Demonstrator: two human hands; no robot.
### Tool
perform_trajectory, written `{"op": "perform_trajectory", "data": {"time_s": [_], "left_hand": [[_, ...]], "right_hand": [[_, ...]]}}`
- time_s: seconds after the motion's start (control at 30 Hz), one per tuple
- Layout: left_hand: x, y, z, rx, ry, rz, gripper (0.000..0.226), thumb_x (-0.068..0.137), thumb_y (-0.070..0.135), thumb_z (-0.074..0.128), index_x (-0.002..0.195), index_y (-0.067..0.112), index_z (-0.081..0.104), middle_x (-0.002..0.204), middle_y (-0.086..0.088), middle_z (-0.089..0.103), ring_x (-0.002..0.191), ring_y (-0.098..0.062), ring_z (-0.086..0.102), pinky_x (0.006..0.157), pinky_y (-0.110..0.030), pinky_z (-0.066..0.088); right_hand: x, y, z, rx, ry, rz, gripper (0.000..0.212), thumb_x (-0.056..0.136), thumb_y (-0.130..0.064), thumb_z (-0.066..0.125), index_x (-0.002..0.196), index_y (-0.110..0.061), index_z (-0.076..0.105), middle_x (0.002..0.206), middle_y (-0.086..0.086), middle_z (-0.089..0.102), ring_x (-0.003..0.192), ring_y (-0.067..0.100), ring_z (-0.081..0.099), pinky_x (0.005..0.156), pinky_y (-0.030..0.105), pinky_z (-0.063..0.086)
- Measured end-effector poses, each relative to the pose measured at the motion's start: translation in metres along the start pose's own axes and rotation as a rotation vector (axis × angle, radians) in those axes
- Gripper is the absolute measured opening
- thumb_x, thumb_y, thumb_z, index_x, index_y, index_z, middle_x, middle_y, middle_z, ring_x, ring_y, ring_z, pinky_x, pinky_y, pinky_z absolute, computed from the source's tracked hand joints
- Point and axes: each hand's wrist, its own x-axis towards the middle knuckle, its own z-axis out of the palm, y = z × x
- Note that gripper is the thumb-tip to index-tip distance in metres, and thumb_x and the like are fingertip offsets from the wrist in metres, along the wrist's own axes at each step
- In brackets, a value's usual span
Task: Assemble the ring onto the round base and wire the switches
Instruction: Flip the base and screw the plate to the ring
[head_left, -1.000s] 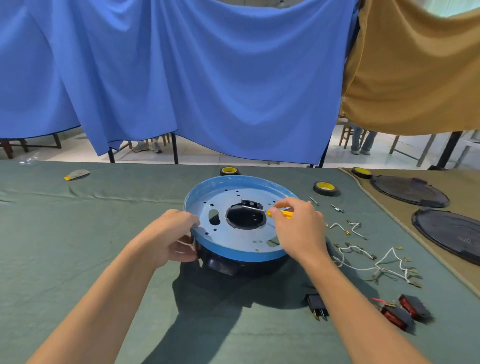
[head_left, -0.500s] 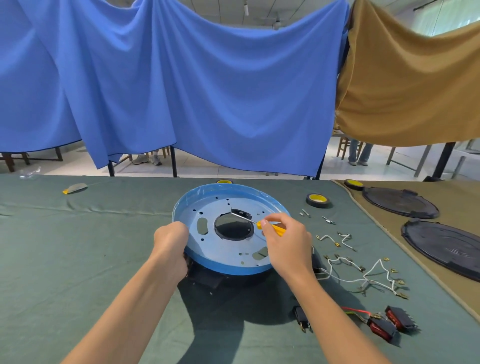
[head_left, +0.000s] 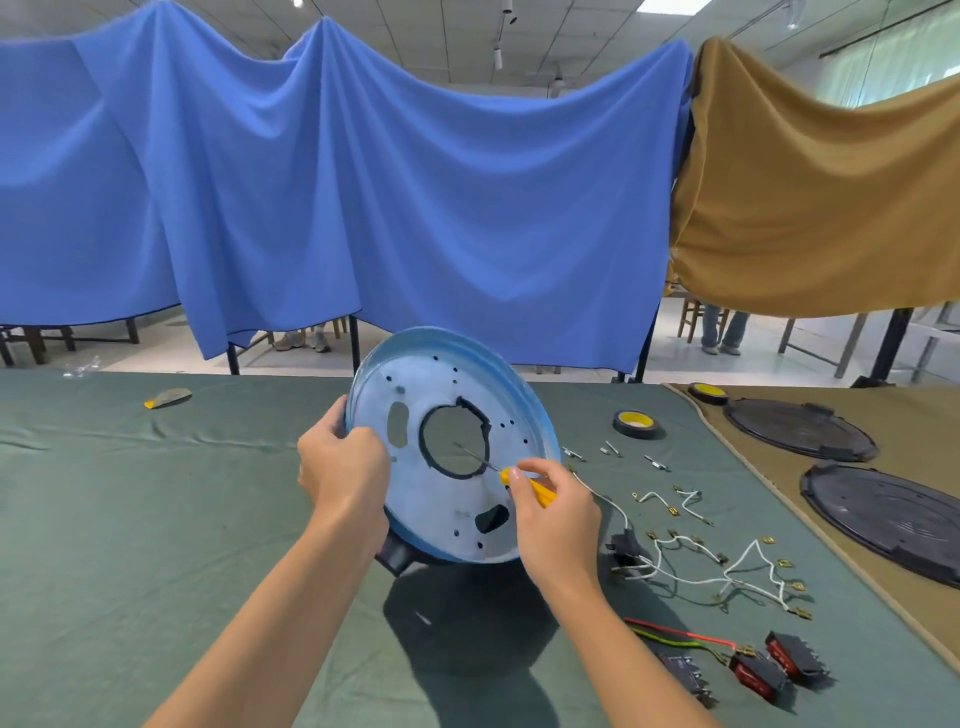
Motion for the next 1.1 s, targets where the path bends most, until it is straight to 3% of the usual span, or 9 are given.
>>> {"op": "perform_trajectory", "data": {"time_s": [0.1, 0.17, 0.23, 0.4, 0.57, 0.67, 0.83, 0.97, 1.1], "left_hand": [[-0.007, 0.006, 0.000, 0.116, 0.013, 0.268, 0.065, 0.083, -0.004, 0.042, 0.113, 0.046, 0.068, 0.102, -0.001, 0.071, 0.102, -0.031, 0.060, 0.084, -0.038, 0.055], [-0.006, 0.007, 0.001, 0.204, 0.043, 0.413, 0.063, 0.086, -0.004, 0.047, 0.134, 0.035, 0.059, 0.120, -0.011, 0.061, 0.109, -0.025, 0.052, 0.093, -0.023, 0.043], [-0.008, 0.008, 0.001, 0.278, 0.059, 0.555, 0.065, 0.084, -0.011, 0.052, 0.137, 0.027, 0.056, 0.127, -0.015, 0.049, 0.109, -0.021, 0.045, 0.091, -0.011, 0.029], [-0.015, 0.005, 0.002, 0.537, 0.016, 0.954, 0.078, 0.063, -0.025, 0.057, 0.132, 0.011, 0.061, 0.129, -0.033, 0.042, 0.120, -0.049, 0.043, 0.103, -0.052, 0.037], [-0.009, -0.009, 0.009, 0.738, 0.061, 1.275, 0.080, 0.052, -0.030, 0.061, 0.124, 0.005, 0.067, 0.115, -0.040, 0.051, 0.102, -0.054, 0.050, 0.084, -0.055, 0.042], [-0.003, -0.022, 0.012, 0.793, 0.080, 1.401, 0.083, 0.055, -0.029, 0.054, 0.129, 0.007, 0.063, 0.115, -0.037, 0.050, 0.109, -0.042, 0.042, 0.086, -0.052, 0.038], [0.010, -0.042, 0.014, 0.896, 0.033, 1.541, 0.067, 0.071, -0.018, 0.058, 0.131, 0.012, 0.063, 0.124, -0.026, 0.038, 0.113, -0.045, 0.039, 0.096, -0.051, 0.034], [0.018, -0.060, 0.011, 0.942, -0.105, 1.587, 0.054, 0.087, -0.009, 0.044, 0.133, 0.014, 0.061, 0.127, -0.022, 0.037, 0.113, -0.045, 0.042, 0.098, -0.052, 0.038], [0.022, -0.078, 0.004, 0.971, -0.221, 1.710, 0.046, 0.104, 0.004, 0.024, 0.132, 0.010, 0.060, 0.124, -0.023, 0.044, 0.111, -0.044, 0.048, 0.096, -0.050, 0.043]], "right_hand": [[0.000, -0.002, -0.006, 0.012, 0.043, -0.013, 0.004, 0.089, -0.027, 0.066, 0.090, -0.031, 0.065, 0.074, -0.022, 0.064, 0.074, -0.006, 0.060, 0.062, 0.007, 0.042], [0.005, -0.005, -0.014, 0.039, 0.072, -0.002, 0.005, 0.090, -0.028, 0.066, 0.088, -0.032, 0.064, 0.074, -0.020, 0.064, 0.073, -0.001, 0.061, 0.064, 0.016, 0.046], [0.011, -0.008, -0.024, 0.074, 0.098, 0.023, 0.003, 0.090, -0.028, 0.065, 0.088, -0.030, 0.065, 0.074, -0.017, 0.066, 0.070, 0.001, 0.063, 0.062, 0.017, 0.047], [0.019, -0.002, -0.047, 0.086, 0.103, 0.118, 0.011, 0.091, -0.029, 0.065, 0.101, -0.025, 0.069, 0.081, -0.012, 0.069, 0.078, 0.004, 0.063, 0.073, 0.030, 0.050], [0.020, 0.005, -0.061, 0.080, 0.143, 0.182, 0.007, 0.090, -0.026, 0.065, 0.086, -0.031, 0.067, 0.070, -0.016, 0.065, 0.065, 0.003, 0.061, 0.055, 0.025, 0.045], [0.022, 0.009, -0.065, 0.066, 0.157, 0.211, 0.012, 0.091, -0.025, 0.061, 0.081, -0.027, 0.067, 0.070, -0.013, 0.065, 0.062, 0.004, 0.059, 0.052, 0.025, 0.041], [0.028, 0.018, -0.068, 0.049, 0.163, 0.263, 0.016, 0.096, -0.021, 0.054, 0.085, -0.026, 0.064, 0.081, -0.006, 0.067, 0.076, 0.010, 0.062, 0.059, 0.028, 0.043], [0.032, 0.024, -0.068, 0.050, 0.141, 0.290, 0.015, 0.099, -0.021, 0.049, 0.096, -0.021, 0.064, 0.088, -0.005, 0.067, 0.079, 0.010, 0.060, 0.059, 0.027, 0.042], [0.035, 0.025, -0.069, 0.100, 0.138, 0.313, 0.014, 0.098, -0.020, 0.051, 0.093, -0.025, 0.063, 0.091, -0.002, 0.067, 0.084, 0.018, 0.063, 0.070, 0.033, 0.049]]}}
